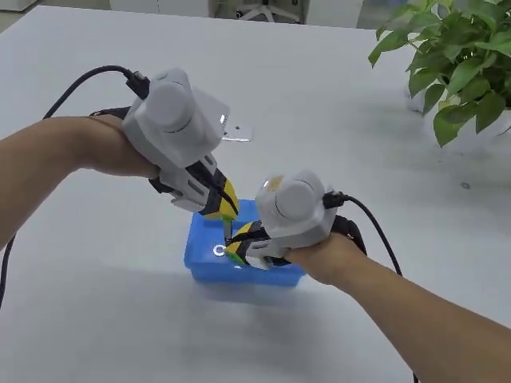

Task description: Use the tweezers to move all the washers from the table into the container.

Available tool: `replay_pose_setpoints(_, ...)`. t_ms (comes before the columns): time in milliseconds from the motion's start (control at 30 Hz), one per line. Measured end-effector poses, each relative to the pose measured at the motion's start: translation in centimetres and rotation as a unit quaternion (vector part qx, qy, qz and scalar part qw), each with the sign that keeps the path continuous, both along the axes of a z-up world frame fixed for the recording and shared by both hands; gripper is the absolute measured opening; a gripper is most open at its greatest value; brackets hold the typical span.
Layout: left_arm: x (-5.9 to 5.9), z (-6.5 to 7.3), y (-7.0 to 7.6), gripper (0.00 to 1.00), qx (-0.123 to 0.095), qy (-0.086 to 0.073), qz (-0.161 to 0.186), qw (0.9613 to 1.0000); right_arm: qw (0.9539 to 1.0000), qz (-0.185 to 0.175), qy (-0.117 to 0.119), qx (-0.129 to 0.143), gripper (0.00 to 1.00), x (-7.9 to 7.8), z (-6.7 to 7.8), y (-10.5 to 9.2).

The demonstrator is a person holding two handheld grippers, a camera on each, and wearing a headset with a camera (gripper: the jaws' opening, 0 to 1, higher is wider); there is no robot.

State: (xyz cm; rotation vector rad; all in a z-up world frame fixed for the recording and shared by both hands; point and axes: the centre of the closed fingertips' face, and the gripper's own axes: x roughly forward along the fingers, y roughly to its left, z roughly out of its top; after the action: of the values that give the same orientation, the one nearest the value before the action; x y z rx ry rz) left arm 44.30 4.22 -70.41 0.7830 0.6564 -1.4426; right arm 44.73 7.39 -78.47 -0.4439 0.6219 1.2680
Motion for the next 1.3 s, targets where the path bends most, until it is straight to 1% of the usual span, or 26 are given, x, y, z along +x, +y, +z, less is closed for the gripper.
replay_pose_setpoints(200,-0.5,0.8,0.0,0.05,0.001,-0.003,-0.003,1.0,0.9999,0.001,-0.011,0.013,0.12,-0.4,1.2,-0.1)
replay_pose_setpoints(300,-0.8,1.5,-0.2,0.05,-0.001,-0.006,-0.005,1.0,0.9997,0.002,-0.013,0.02,0.14,-0.6,1.7,-0.1)
replay_pose_setpoints(433,-1.3,2.3,-0.4,0.05,-0.003,-0.009,-0.008,0.9999,0.9993,-0.003,-0.025,0.028,0.16,-0.8,2.4,-0.2)
replay_pose_setpoints(500,-1.5,2.7,-0.4,0.05,-0.003,-0.01,-0.009,0.9999,0.9988,-0.004,-0.029,0.039,0.16,-1.0,2.9,-0.2)
replay_pose_setpoints(567,-1.8,3.1,-0.5,0.05,-0.006,-0.01,-0.01,0.9999,0.9985,-0.004,-0.033,0.043,0.16,-1.1,3.2,-0.3)
replay_pose_setpoints(767,-2.5,4.3,-0.6,0.05,-0.01,-0.013,-0.014,0.9998,0.9962,0.004,-0.05,0.072,0.16,-1.6,5.1,0.2)
replay_pose_setpoints(833,-2.7,4.8,-0.6,0.05,-0.012,-0.016,-0.014,0.9997,0.9958,0.005,-0.052,0.076,0.14,-1.8,5.4,0.2)
replay_pose_setpoints(1067,-3.3,5.8,-0.6,0.05,-0.019,-0.022,-0.012,0.9995,0.9949,0.008,-0.063,0.078,0.11,-2.4,6.3,0.1)
replay_pose_setpoints(1167,-3.5,5.9,-0.3,0.05,-0.016,-0.024,-0.012,0.9995,0.9949,0.009,-0.068,0.074,0.08,-2.9,6.6,-0.2)
replay_pose_setpoints(1300,-4.3,6.2,-0.2,0.05,-0.016,-0.025,-0.015,0.9994,0.9947,0.015,-0.078,0.066,0.07,-3.6,7.0,-0.6)
